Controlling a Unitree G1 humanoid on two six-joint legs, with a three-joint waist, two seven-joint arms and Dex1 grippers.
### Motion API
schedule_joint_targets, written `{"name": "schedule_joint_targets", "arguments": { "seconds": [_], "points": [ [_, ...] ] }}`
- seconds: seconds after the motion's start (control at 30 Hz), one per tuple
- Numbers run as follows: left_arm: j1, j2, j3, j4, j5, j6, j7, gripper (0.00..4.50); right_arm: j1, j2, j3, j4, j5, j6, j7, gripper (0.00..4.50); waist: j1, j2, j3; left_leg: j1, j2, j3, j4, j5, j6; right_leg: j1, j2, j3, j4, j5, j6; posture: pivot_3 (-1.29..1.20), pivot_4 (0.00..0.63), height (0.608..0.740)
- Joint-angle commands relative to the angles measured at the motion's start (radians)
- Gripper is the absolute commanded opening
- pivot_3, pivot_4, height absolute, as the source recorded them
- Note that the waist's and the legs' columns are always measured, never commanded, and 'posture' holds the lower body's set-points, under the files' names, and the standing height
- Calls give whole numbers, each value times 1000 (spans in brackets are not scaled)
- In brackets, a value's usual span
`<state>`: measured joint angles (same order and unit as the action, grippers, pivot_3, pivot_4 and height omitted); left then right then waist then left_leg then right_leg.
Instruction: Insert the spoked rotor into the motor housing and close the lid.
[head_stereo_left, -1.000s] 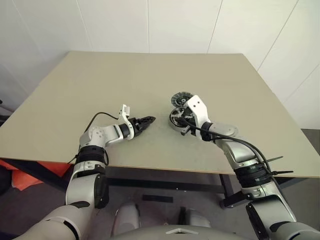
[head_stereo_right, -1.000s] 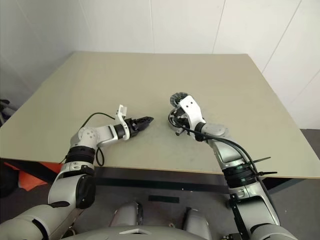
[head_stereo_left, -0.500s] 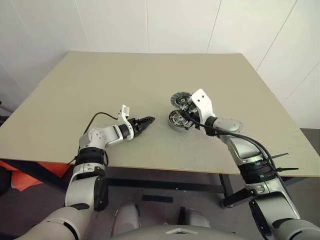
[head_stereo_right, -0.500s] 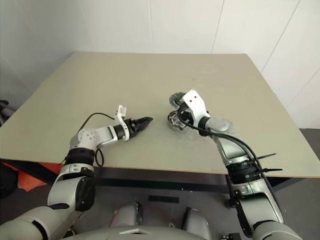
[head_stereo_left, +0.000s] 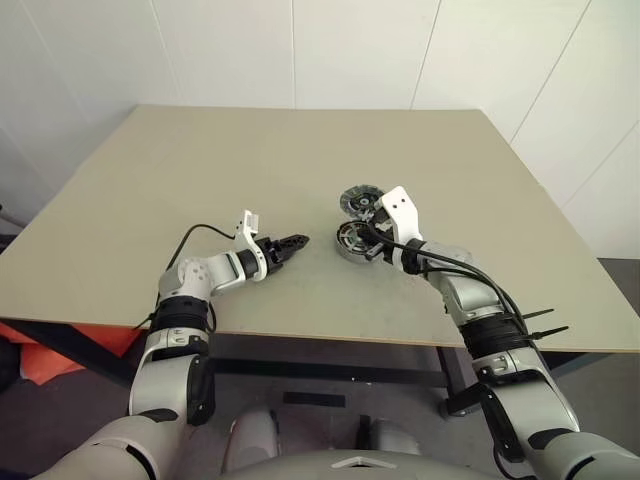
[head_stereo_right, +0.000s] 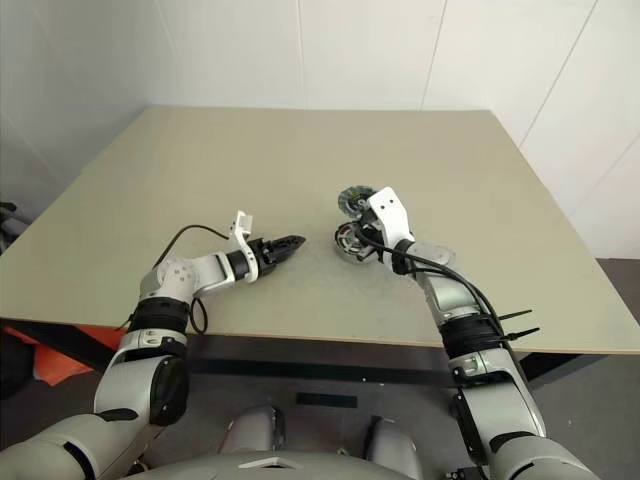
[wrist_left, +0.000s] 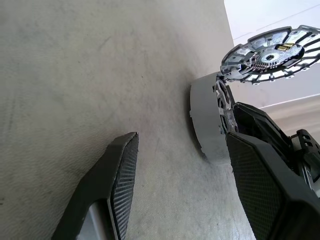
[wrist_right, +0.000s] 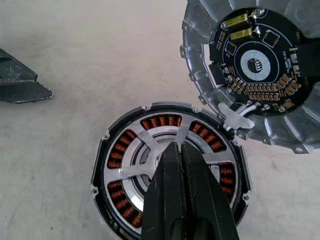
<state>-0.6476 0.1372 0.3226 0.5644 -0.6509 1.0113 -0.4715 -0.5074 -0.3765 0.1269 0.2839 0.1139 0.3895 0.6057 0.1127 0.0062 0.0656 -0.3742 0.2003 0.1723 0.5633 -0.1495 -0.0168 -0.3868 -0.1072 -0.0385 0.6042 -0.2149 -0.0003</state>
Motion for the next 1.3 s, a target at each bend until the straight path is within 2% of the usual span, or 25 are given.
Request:
{"name": "schedule_joint_targets", "arguments": {
  "seconds": [0.03, 0.13, 0.23, 0.37, 0.4, 0.43, 0.53, 0.6, 0.73, 0.97, 1.1, 1.3],
  "points": [
    [18, 6, -3, -6, 17, -16, 16, 2989, -24, -70, -31, -155, 12, -31, 60, 0, -1, 0, 0, 0, 0, 0, 0, 0, 0, 0, 0, 0, 0, 0, 0, 0, 0, 740],
    [14, 4, -10, -2, 22, -30, 13, 2989, -40, -170, -10, -274, 29, -55, 191, 0, -2, 0, 0, 0, 0, 0, -1, 0, 0, -1, 0, 0, 0, 0, 0, 0, 0, 740],
    [1, 16, -30, 14, 44, -59, -3, 2989, -64, -273, 44, -301, 16, -71, 346, 0, -1, 0, 0, 1, 0, 0, 0, 0, 0, 1, 0, 0, 0, 0, 1, 0, 0, 740],
    [-9, 71, -164, -36, 150, -133, -46, 2989, -128, -380, 143, -232, -30, -166, 567, 0, -3, -1, 0, 3, 1, 0, 0, 0, 0, 3, 1, 0, -1, -1, 1, 0, 0, 740],
    [-10, 90, -208, -58, 188, -172, -56, 3031, -152, -394, 171, -191, -58, -203, 603, 403, -6, -1, 0, 4, 1, 0, 0, 0, 0, 3, 1, 0, -1, -1, 1, 0, 0, 740],
    [-12, 112, -255, -80, 232, -216, -67, 3031, -182, -400, 203, -136, -97, -251, 626, 580, -10, -1, 0, 3, 1, -1, 0, 0, 0, 2, 1, 0, -1, -1, 1, 0, 0, 740],
    [-14, 156, -339, -118, 312, -308, -95, 3031, -275, -371, 270, 56, -216, -409, 598, 1505, -22, -2, 1, 2, 4, -1, 1, 0, 0, -2, 1, -2, 0, -1, 1, 0, 0, 740],
    [-7, 168, -367, -136, 344, -343, -102, 3031, -312, -350, 301, 145, -252, -484, 621, 2201, -22, -2, 1, -4, 5, 0, 3, 1, -2, -7, 0, -8, 1, 0, 1, 0, 0, 740],
    [61, 152, -379, -223, 354, -330, -84, 3031, -366, -296, 332, 277, -303, -598, 637, 3479, -18, -1, 1, -10, 6, 0, 7, 0, 0, -10, 0, -13, 4, 7, -12, 0, 0, 740],
    [138, 135, -364, -308, 349, -283, -52, 3031, -401, -226, 354, 420, -367, -719, 622, 3479, -17, -1, 1, -23, 6, 0, 16, -7, 7, -16, -2, -15, 3, 6, -15, 0, 0, 740],
    [145, 139, -345, -320, 345, -266, -37, 3031, -403, -206, 358, 470, -387, -762, 625, 3479, -19, -1, 1, -22, 6, 0, 18, -8, 7, -15, -3, -14, 4, 6, -15, 0, 0, 740],
    [154, 135, -340, -323, 345, -257, -29, 3031, -421, -211, 366, 545, -438, -812, 594, 3479, -20, -1, 1, -10, 6, 0, 16, -7, 4, -6, -1, -14, 4, 6, -14, 0, 0, 740]
  ]
}}
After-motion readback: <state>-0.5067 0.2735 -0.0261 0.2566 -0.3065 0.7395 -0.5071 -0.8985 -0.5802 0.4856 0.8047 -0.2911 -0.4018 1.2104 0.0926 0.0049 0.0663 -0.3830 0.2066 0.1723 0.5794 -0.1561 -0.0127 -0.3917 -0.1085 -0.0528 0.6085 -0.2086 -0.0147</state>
